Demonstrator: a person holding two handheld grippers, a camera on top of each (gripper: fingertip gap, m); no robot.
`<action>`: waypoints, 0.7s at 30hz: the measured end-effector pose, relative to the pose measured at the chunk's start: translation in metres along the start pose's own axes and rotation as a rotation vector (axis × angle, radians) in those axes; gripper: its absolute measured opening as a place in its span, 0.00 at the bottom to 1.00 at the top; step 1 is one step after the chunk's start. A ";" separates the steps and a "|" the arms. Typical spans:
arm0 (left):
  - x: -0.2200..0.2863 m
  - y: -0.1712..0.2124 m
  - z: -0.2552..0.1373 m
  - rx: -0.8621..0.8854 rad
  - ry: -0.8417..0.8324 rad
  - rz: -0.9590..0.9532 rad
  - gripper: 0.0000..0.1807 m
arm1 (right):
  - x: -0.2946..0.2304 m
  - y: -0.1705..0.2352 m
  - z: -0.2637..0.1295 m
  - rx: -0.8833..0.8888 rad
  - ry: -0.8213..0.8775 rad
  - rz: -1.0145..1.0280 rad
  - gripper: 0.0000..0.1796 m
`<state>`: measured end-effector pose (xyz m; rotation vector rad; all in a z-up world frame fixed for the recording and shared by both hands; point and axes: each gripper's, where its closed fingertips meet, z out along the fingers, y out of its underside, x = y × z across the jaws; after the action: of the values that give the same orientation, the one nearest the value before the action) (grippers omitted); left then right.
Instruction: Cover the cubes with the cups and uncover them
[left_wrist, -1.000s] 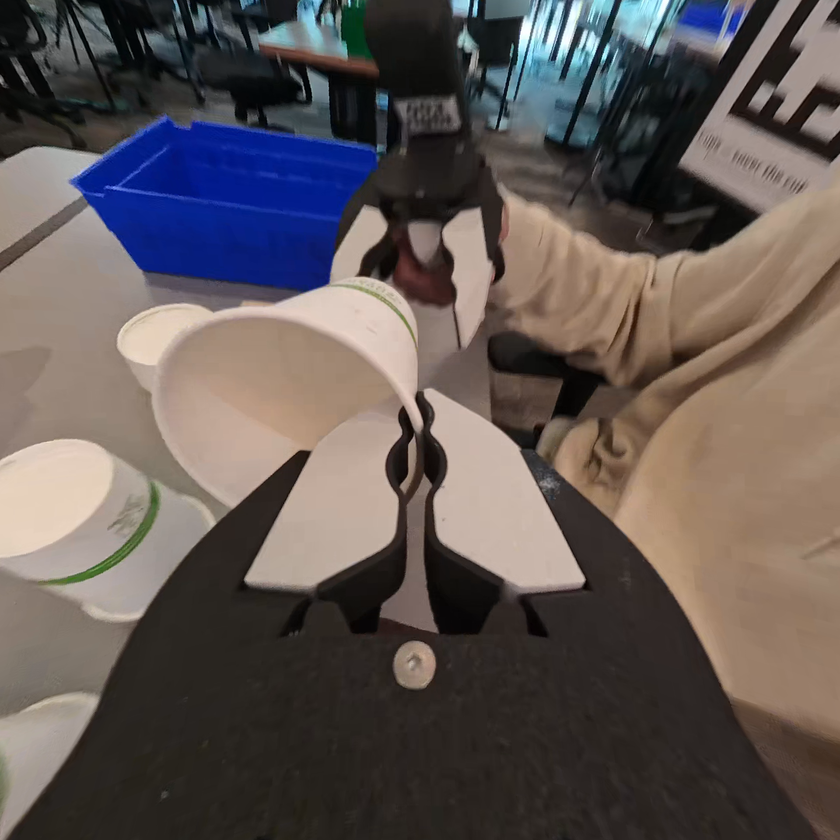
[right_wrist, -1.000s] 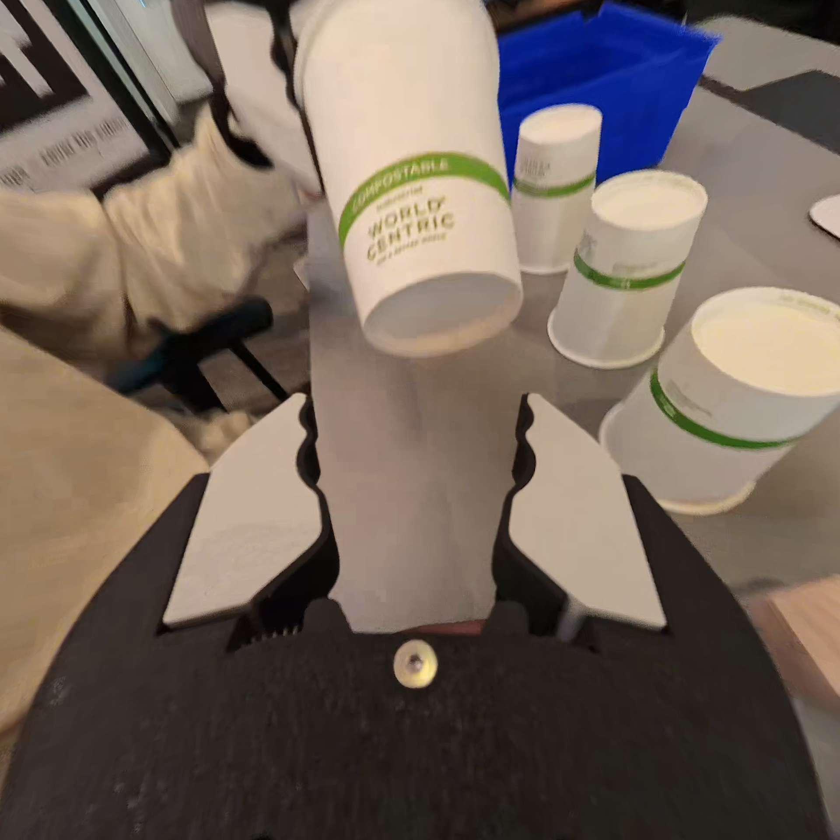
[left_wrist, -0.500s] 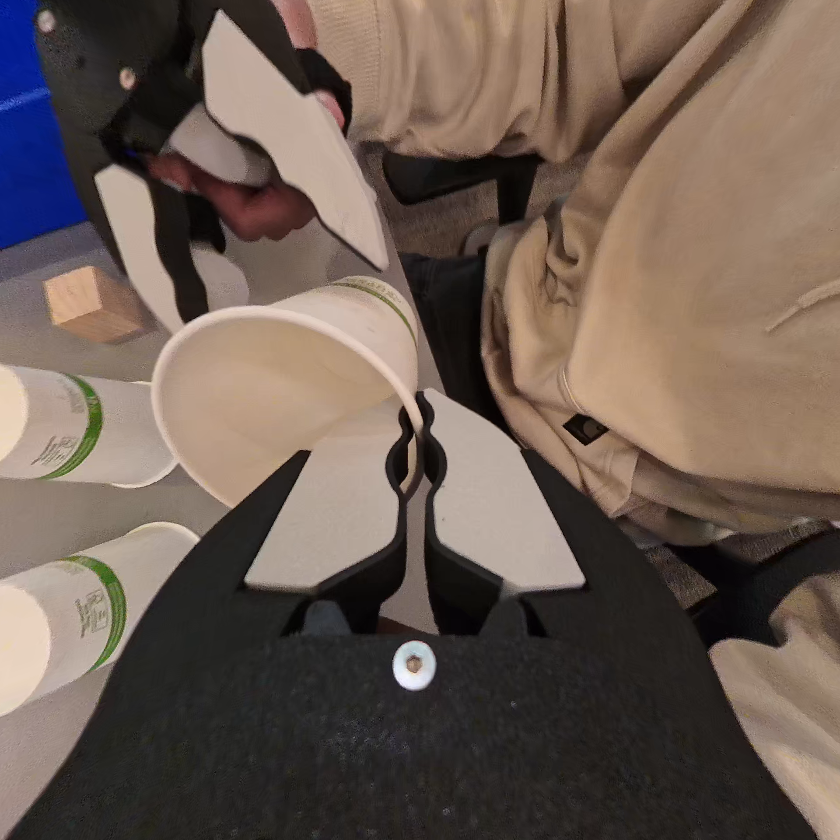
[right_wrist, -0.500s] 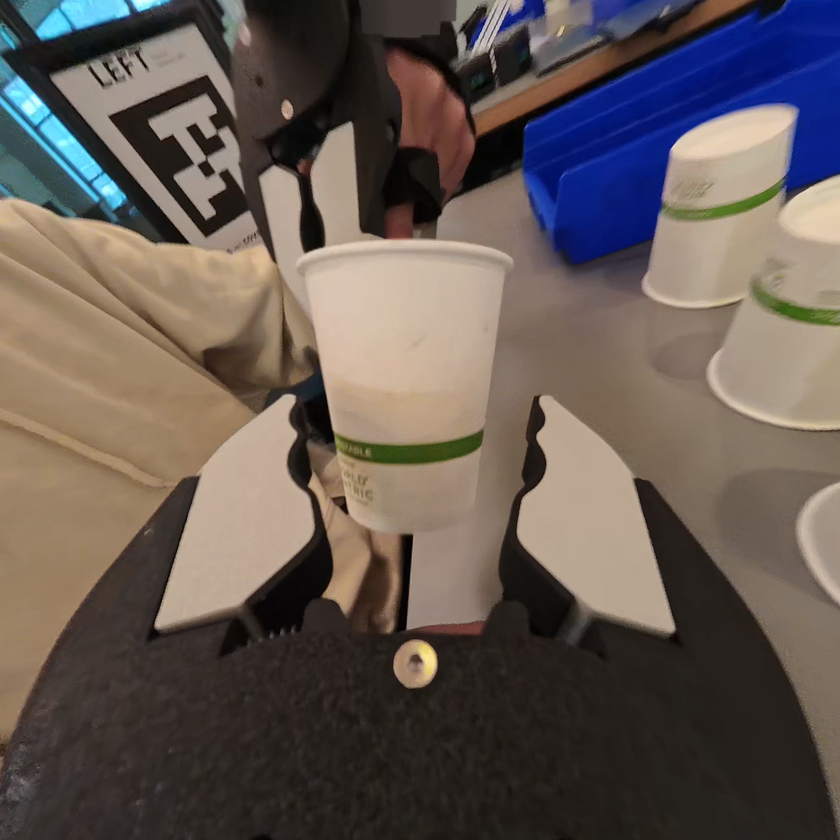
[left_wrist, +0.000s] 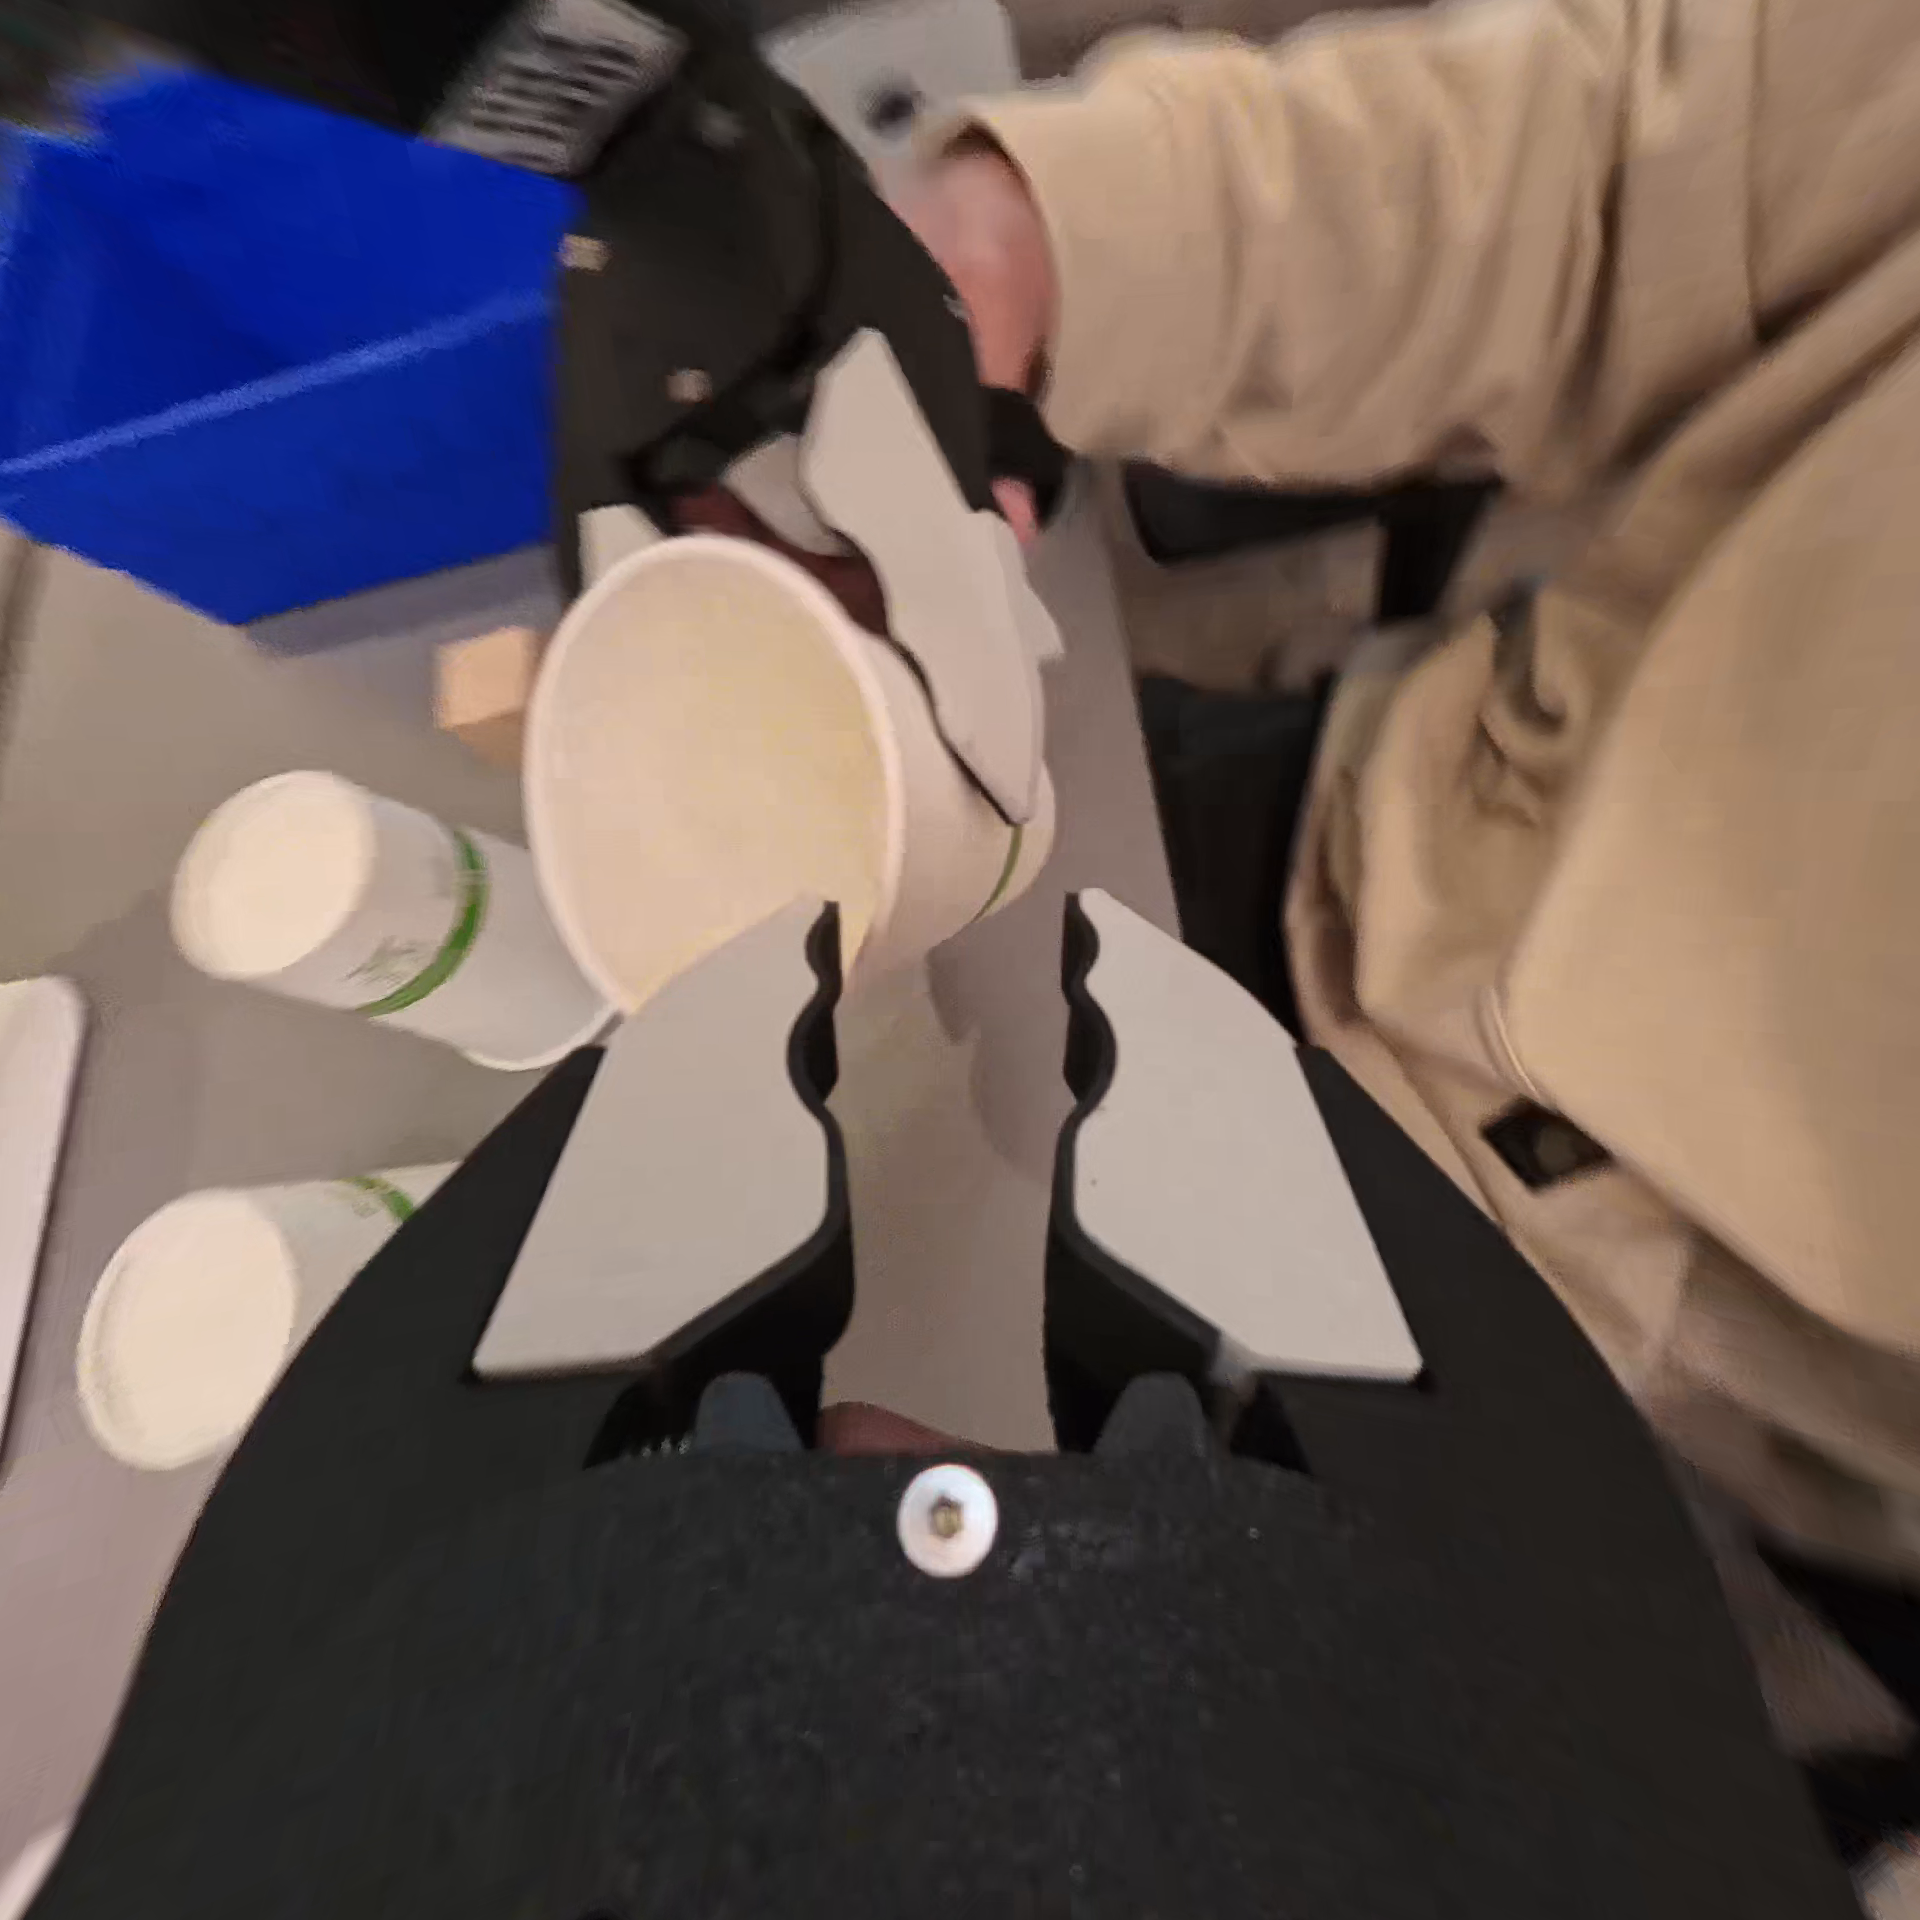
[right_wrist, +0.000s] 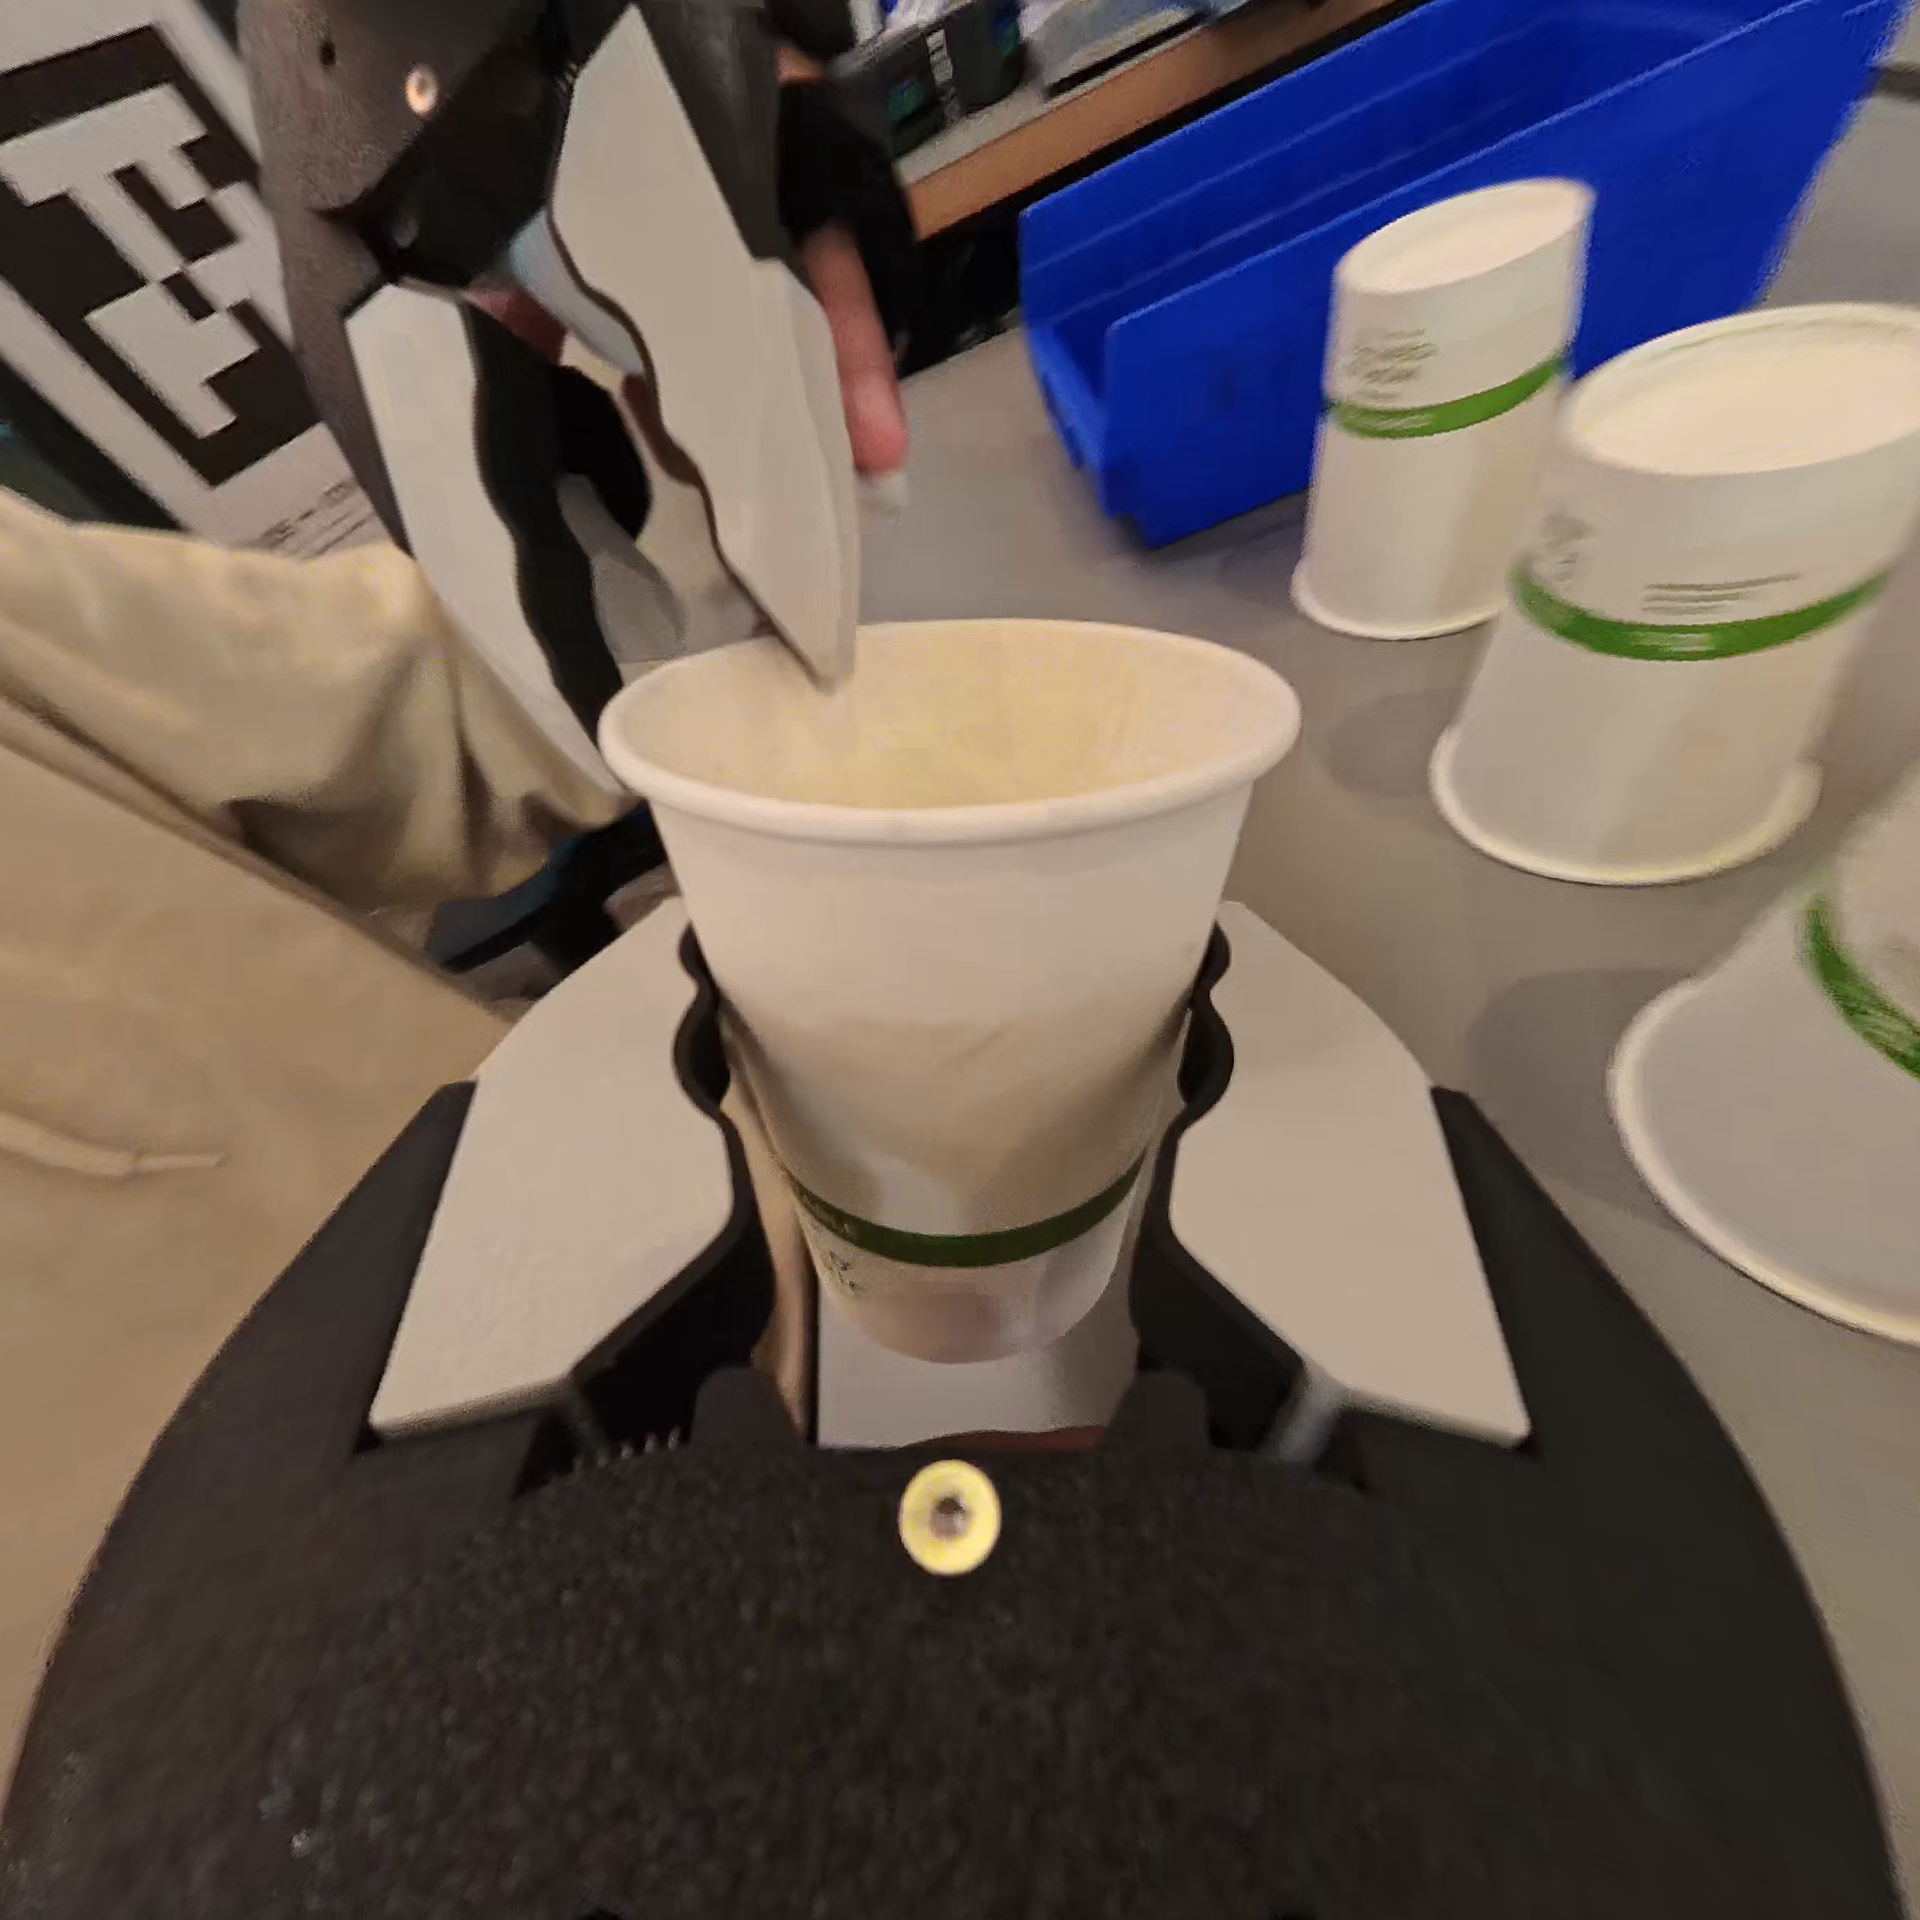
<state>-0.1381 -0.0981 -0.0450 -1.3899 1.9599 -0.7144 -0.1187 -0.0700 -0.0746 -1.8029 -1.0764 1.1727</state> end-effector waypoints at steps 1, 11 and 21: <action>-0.008 0.000 -0.007 0.069 -0.065 -0.057 0.25 | 0.009 -0.002 -0.006 0.017 0.059 0.003 0.48; -0.044 0.110 -0.051 0.390 -0.802 -0.743 0.37 | 0.050 -0.001 -0.112 0.393 0.752 -0.037 0.49; -0.037 0.122 -0.074 0.369 -1.017 -0.633 0.33 | 0.081 0.077 -0.145 0.236 1.018 0.136 0.48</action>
<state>-0.2587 -0.0209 -0.0786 -1.6616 0.5764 -0.4360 0.0566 -0.0445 -0.1225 -1.9113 -0.2102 0.2912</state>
